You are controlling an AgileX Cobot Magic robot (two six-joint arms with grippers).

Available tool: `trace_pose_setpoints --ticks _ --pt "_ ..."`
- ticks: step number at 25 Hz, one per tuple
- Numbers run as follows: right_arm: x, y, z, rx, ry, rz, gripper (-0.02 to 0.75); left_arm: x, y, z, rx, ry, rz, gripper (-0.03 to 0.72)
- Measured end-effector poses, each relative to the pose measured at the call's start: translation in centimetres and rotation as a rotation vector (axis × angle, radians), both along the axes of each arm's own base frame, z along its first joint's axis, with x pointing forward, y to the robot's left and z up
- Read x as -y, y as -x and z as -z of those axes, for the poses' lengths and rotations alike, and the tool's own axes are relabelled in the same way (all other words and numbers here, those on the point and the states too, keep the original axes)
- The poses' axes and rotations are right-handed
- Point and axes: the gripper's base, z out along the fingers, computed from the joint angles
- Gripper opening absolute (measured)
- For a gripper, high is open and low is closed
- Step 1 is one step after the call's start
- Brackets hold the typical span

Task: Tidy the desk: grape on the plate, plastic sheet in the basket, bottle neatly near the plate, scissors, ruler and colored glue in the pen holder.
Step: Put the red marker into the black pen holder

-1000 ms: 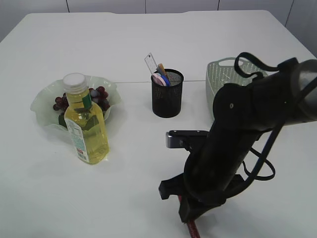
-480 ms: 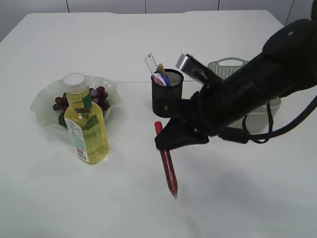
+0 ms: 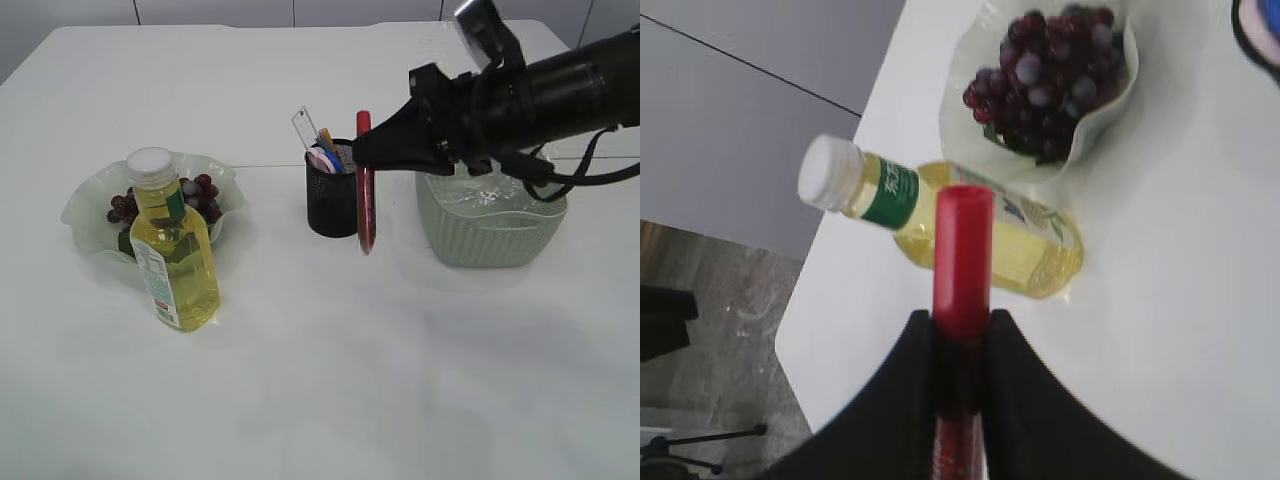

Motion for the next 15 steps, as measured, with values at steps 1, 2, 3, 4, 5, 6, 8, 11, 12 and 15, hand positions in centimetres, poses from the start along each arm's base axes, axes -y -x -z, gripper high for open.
trace_pose_setpoints --ticks 1,2,3,4,5,6,8,11,12,15 --pt "0.2 -0.3 -0.5 0.034 -0.008 0.004 0.076 0.0 0.0 0.0 -0.002 0.000 0.000 0.241" --pt "0.2 -0.5 -0.9 0.067 -0.015 0.002 0.076 0.0 0.0 0.0 -0.002 0.000 0.000 0.241" --pt "0.3 -0.7 -1.2 0.097 -0.019 0.000 0.075 0.0 0.0 0.0 -0.002 0.000 0.000 0.241" --pt "0.2 -0.9 -1.6 0.124 -0.022 -0.003 0.075 0.0 0.0 0.0 -0.002 0.000 0.000 0.241" --pt "0.2 -1.0 -2.0 0.155 -0.025 -0.008 0.075 0.0 0.0 0.0 -0.002 0.000 0.000 0.241" --pt "0.2 -1.2 -2.3 0.183 -0.024 -0.013 0.075 0.0 0.0 0.0 -0.002 0.000 0.000 0.241" --pt "0.2 -1.6 -3.1 0.252 -0.020 -0.010 0.074 0.0 0.0 0.0 -0.002 0.000 0.000 0.241" --pt "0.2 -2.8 -3.9 0.331 -0.004 0.012 0.073 0.0 0.0 0.0 -0.002 0.000 0.000 0.241" --pt "0.2 -3.3 -4.0 0.356 -0.001 0.017 0.073 0.0 0.0 0.0 -0.002 0.000 0.000 0.241" --pt "0.1 -5.2 -3.9 0.416 0.004 0.034 0.073 0.0 0.0 0.0 -0.002 0.000 0.000 0.241"
